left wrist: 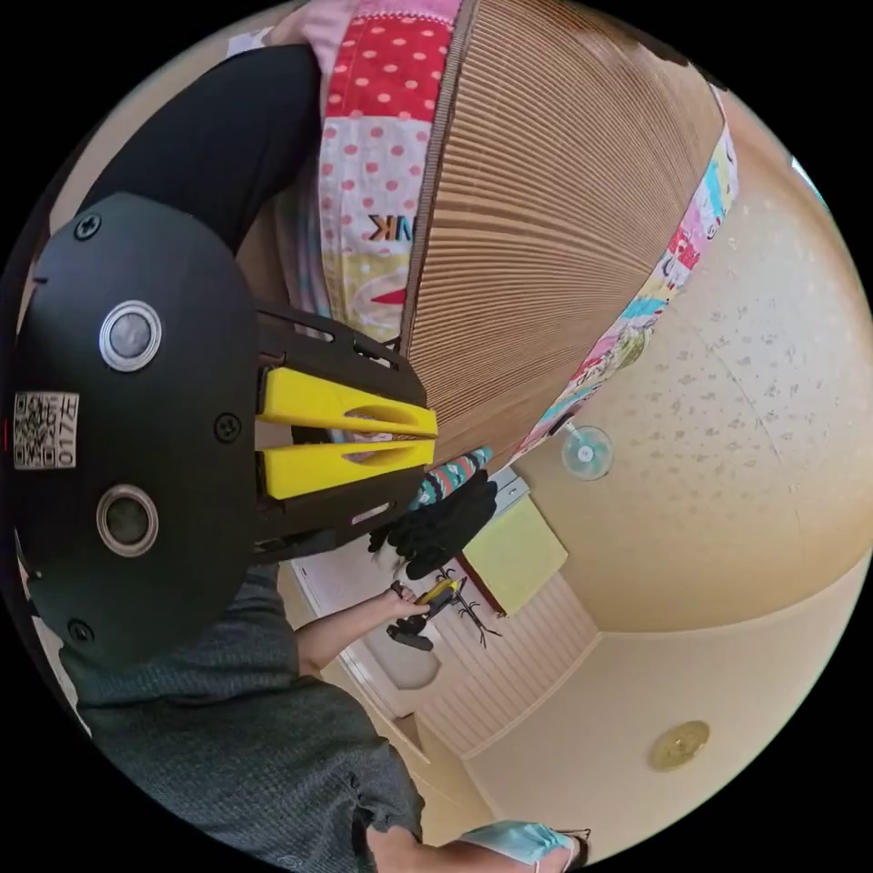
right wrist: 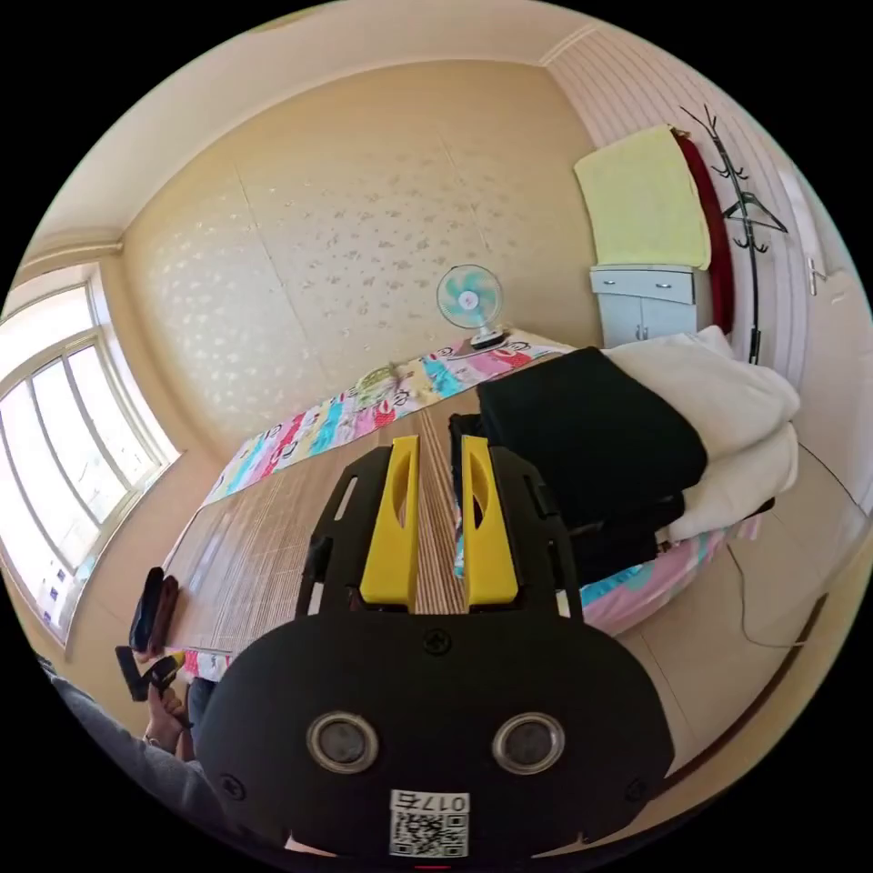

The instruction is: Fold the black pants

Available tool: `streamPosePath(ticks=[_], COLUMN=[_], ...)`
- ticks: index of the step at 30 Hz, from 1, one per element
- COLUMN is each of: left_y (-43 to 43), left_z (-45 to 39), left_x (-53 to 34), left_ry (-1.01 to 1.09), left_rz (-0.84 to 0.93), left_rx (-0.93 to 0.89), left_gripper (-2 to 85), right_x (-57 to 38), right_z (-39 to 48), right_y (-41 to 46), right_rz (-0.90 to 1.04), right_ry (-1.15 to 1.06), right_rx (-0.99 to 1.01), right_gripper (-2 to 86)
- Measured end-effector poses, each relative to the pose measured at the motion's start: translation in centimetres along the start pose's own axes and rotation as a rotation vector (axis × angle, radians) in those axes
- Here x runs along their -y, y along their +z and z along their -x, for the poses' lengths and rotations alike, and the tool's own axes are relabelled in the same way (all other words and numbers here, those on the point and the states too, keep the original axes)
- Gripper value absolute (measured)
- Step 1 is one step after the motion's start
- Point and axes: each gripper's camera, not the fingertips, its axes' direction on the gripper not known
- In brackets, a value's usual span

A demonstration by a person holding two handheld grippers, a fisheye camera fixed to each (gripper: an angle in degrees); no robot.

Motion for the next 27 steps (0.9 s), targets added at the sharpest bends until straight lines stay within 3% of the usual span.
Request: streamPosePath(ticks=[4, 9, 14, 22, 27], left_y=[5.5, 9.8, 11.3, 14.4, 16.9], left_z=[-5.4, -8.5, -11.6, -9.0, -9.2], left_x=[-0.3, -1.7, -4.6, -9.4, -9.6], left_ry=[0.095, 0.100, 0.220, 0.100, 0.113], left_rz=[0.071, 0.104, 0.134, 0.188, 0.187], left_rx=[-0.013, -0.035, 0.115, 0.142, 0.178], left_gripper=[4.9, 9.9, 10.8, 12.8, 13.5], right_x=[-0.3, -2.6, -4.8, -6.7, -5.4], right_z=[-5.1, -6.7, -9.3, -6.8, -6.4], right_y=[0.5, -1.7, -3.4, -5.4, -2.3], right_rz=[0.073, -0.079, -0.258, -0.239, -0.087], right_ry=[0.238, 0.407, 0.707, 0.547, 0.480], right_rx=[-0.168, -0.127, 0.087, -0.057, -0.048], right_gripper=[14.5, 13.3, 13.3, 15.8, 16.4])
